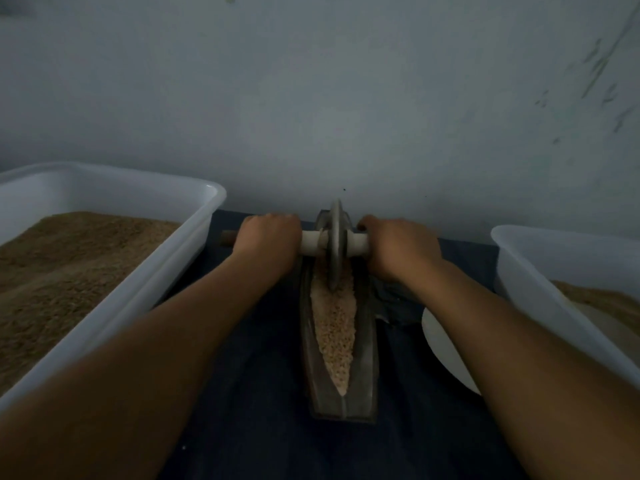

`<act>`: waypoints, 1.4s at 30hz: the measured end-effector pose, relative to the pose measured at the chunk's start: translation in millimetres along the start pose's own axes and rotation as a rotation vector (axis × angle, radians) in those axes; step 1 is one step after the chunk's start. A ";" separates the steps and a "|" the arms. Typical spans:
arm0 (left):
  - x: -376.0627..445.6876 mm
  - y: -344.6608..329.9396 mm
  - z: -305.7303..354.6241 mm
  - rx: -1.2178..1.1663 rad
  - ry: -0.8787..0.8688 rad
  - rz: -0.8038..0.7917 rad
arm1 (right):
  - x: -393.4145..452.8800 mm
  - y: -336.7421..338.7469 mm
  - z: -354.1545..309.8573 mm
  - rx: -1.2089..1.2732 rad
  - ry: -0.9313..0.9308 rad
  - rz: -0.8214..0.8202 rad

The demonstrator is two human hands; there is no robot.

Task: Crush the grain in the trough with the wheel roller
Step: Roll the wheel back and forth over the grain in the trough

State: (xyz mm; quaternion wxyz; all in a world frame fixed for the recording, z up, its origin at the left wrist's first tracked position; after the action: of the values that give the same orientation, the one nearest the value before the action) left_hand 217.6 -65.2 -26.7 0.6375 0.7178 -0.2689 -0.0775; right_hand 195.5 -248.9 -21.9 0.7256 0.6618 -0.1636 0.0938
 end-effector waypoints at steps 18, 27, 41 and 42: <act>-122.9 37.9 38.4 0.082 -0.110 0.157 | -142.6 58.0 -5.2 0.076 0.099 0.222; -102.0 23.6 31.2 0.000 -0.055 0.170 | -109.4 35.0 -8.9 -0.035 0.087 0.190; -7.4 3.8 2.2 -0.012 0.025 0.158 | -10.0 3.6 -1.4 -0.002 -0.021 -0.063; -10.0 3.1 3.6 -0.002 0.026 0.153 | -13.5 4.2 -0.9 0.006 -0.019 -0.044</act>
State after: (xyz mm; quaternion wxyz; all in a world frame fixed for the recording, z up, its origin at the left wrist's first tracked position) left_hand 206.6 -63.6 -26.6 0.6459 0.6952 -0.3147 -0.0194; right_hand 181.6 -246.5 -23.0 0.7239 0.6683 -0.1557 0.0719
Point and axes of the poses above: each hand's wrist, its own x-axis towards the middle knuckle, its own y-axis out of the back of the hand, z = x × y, the point moved 6 cm from there along x, towards the middle knuckle, and after that the axes turned 11 degrees about -y, right-handed, at the moved point
